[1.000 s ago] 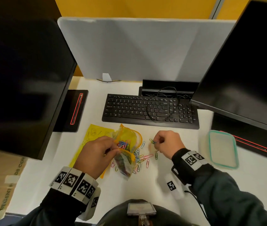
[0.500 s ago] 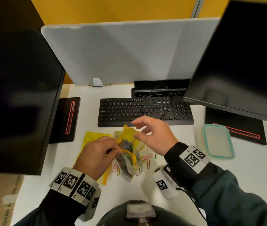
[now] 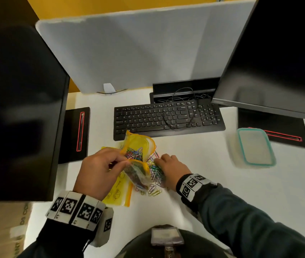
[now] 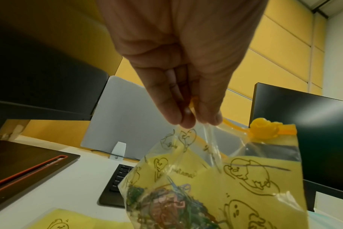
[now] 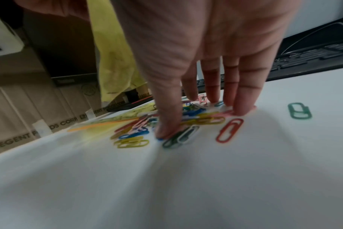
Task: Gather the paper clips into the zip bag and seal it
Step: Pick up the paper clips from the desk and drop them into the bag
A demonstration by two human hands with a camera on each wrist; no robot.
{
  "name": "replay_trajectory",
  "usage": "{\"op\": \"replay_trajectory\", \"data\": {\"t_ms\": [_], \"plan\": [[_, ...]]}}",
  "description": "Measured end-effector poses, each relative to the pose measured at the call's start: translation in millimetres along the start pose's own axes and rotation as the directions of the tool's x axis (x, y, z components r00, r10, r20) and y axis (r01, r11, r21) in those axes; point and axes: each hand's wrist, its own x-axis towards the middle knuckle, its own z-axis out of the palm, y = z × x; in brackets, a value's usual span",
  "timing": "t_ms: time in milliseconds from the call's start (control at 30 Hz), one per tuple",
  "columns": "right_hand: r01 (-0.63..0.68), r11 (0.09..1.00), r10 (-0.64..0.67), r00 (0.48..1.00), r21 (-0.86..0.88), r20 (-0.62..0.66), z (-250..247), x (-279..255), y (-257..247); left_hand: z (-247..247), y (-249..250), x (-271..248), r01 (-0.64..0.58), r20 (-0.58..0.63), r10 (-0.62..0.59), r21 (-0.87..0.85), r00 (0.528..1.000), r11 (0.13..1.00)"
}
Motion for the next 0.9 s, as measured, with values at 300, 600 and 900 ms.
{"op": "replay_trajectory", "data": {"t_ms": [300, 600, 900], "plan": [[0.024, 0.997, -0.025, 1.000, -0.077, -0.010, -6.2, -0.6, -2.5, -1.0, 1.5, -0.9, 0.001, 0.020, -0.001, -0.005, 1.000, 1.000], [-0.105, 0.907, 0.245, 0.919, 0.408, -0.308, -36.8, -30.4, 20.4, 10.0, -3.6, 4.9, -0.019, 0.046, 0.021, -0.055, 0.999, 0.998], [0.125, 0.924, 0.114, 0.812, 0.361, -0.572, -103.7, -62.5, 8.1, 25.6, 22.0, 27.7, -0.132, 0.153, 0.130, 0.003, 0.980, 0.991]]}}
